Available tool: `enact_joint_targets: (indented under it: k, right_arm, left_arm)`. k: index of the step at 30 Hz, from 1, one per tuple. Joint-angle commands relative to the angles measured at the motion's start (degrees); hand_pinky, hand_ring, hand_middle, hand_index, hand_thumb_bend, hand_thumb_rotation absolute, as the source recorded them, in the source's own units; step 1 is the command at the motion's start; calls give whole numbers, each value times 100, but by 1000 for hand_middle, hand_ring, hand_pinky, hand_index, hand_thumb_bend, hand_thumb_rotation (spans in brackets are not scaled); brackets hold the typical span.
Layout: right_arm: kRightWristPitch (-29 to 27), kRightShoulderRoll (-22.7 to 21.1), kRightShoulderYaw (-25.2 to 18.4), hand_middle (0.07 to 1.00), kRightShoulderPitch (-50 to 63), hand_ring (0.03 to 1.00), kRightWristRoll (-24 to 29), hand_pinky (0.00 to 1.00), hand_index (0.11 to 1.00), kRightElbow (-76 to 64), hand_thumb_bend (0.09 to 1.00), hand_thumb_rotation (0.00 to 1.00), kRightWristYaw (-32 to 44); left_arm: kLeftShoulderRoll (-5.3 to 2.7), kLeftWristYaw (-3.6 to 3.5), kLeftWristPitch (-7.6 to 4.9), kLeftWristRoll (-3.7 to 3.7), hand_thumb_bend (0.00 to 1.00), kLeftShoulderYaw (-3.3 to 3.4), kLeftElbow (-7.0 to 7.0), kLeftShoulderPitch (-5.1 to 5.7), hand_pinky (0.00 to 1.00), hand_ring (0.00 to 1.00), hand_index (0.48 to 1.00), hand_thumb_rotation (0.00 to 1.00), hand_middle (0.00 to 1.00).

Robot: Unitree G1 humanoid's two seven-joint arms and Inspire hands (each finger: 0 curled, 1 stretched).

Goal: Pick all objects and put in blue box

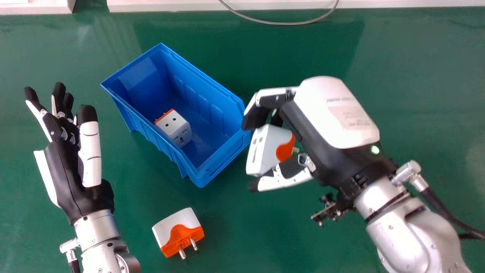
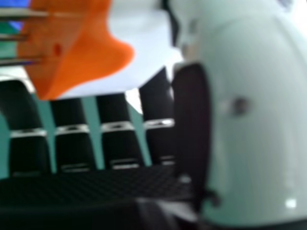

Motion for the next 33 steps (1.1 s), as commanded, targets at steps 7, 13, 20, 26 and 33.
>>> enact_joint_targets:
  k: [7, 13, 20, 26, 33]
  right_arm:
    - [-337, 270, 51, 483, -948, 437, 80, 337, 520, 448, 498, 0, -385]
    - [-698, 595, 303, 488, -1589, 441, 17, 337, 515, 1508, 498, 0, -1041]
    - [-1025, 859, 641, 474, -2351, 442, -120, 371, 519, 2971, 499, 0, -1776]
    - [-1272, 1161, 853, 482, -3048, 449, -99, 370, 516, 4561, 498, 0, -2518]
    - [-1407, 1456, 1135, 478, -3833, 446, -328, 348, 524, 6297, 497, 0, -3709]
  left_arm:
    - [110, -94, -128, -25, 760, 29, 126, -210, 902, 959, 958, 697, 960]
    - [160, -142, -186, -36, 760, 70, 245, -334, 903, 961, 961, 698, 962]
    - [201, -166, -237, -38, 771, 91, 342, -430, 919, 972, 975, 702, 976]
    - [216, -52, -267, 88, 767, 84, 391, -476, 918, 971, 973, 705, 973]
    - [216, 42, -353, 178, 748, 75, 394, -462, 921, 972, 973, 710, 972]
